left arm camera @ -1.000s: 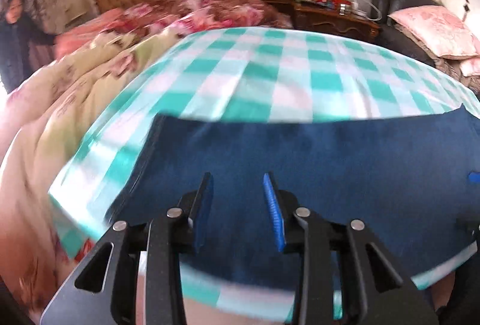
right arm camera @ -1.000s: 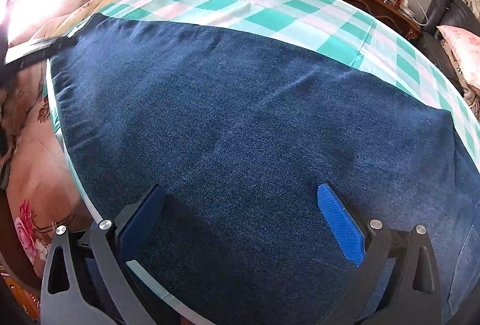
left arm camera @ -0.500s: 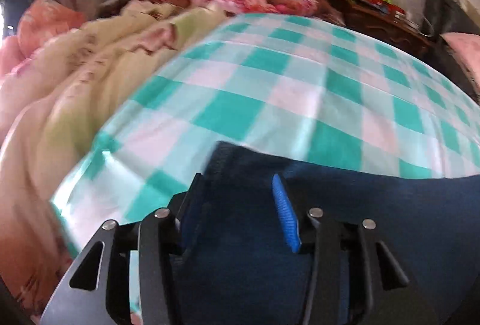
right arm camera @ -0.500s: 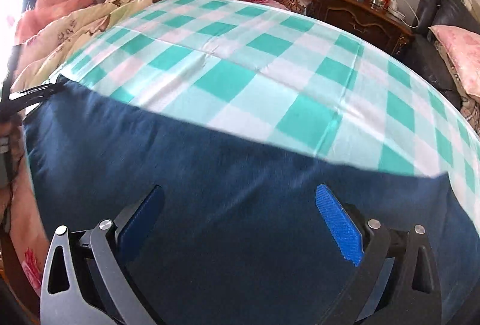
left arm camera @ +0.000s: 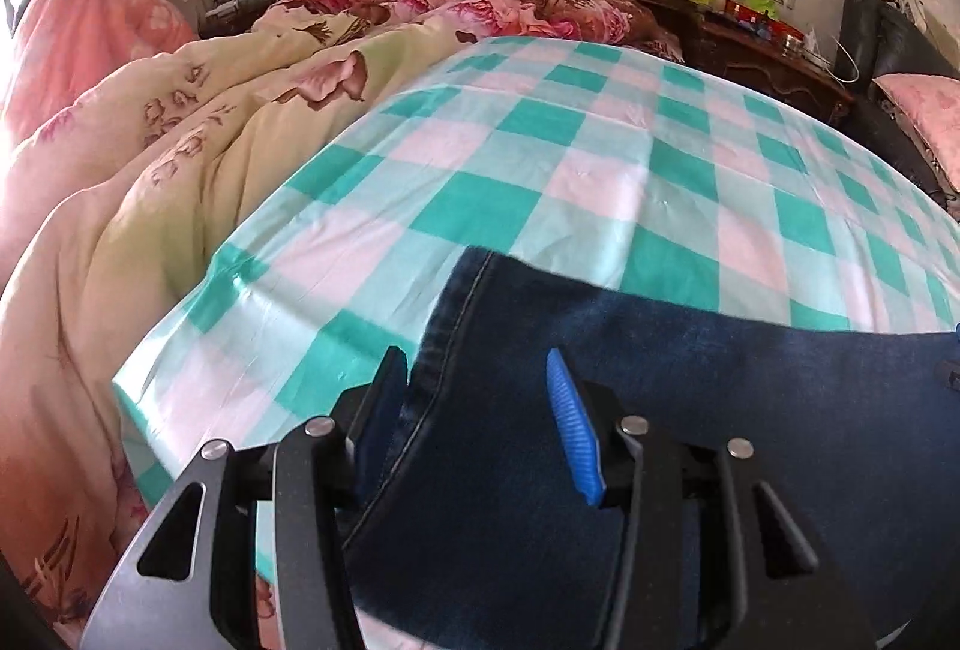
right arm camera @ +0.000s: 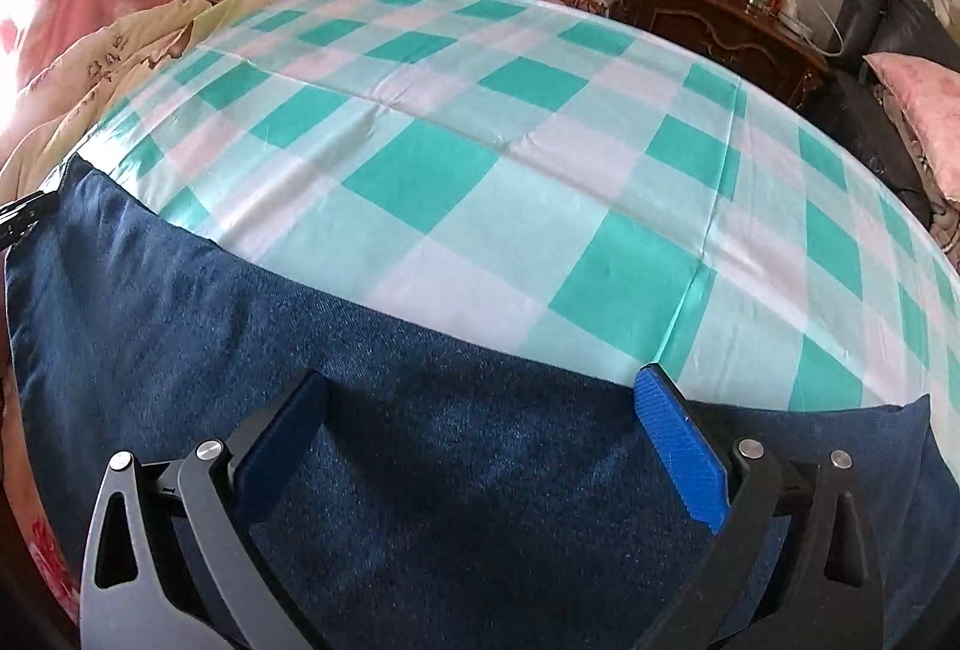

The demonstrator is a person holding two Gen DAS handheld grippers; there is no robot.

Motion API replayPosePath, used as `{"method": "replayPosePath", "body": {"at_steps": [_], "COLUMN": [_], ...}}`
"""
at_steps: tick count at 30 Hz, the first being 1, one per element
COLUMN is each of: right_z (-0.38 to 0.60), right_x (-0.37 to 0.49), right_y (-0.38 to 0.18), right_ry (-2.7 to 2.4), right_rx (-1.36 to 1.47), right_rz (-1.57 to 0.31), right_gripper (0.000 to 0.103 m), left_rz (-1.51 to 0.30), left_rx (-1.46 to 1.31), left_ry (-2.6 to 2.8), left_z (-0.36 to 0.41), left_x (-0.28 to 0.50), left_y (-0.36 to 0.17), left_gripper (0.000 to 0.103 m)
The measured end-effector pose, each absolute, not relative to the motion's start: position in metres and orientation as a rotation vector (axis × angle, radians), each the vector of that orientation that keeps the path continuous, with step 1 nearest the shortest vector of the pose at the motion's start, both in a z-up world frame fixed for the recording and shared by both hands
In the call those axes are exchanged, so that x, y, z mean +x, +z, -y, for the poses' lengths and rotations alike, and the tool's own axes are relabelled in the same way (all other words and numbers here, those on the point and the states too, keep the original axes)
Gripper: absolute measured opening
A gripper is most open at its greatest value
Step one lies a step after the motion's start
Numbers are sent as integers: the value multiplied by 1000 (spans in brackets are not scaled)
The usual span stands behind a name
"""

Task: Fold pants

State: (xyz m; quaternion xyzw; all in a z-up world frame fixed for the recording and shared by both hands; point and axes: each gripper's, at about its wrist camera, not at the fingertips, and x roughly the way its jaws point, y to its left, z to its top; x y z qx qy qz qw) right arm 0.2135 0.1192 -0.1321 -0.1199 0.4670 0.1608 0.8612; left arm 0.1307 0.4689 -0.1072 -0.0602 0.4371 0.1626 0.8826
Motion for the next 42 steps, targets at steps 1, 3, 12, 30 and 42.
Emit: {"method": "replayPosePath", "body": {"at_steps": [1, 3, 12, 30, 42], "right_z": [-120, -120, -130, -147, -144], "right_x": [210, 202, 169, 162, 159], "right_y": [-128, -118, -99, -137, -137], "right_ry": [333, 355, 426, 367, 350], "right_rx": [-258, -252, -179, -260, -247], "right_rz": [-953, -915, -906, -1021, -1016], "right_gripper": [97, 97, 97, 98, 99], "left_rz": [-923, -964, -861, -945, -977], "left_rx": [-121, -111, -100, -119, 8], "left_ry": [340, 411, 376, -4, 77], "left_z": [-470, -479, -458, -330, -337], "left_x": [135, 143, 145, 173, 175], "left_y": [-110, -117, -87, -130, -136], "left_gripper": [49, 55, 54, 97, 102]}}
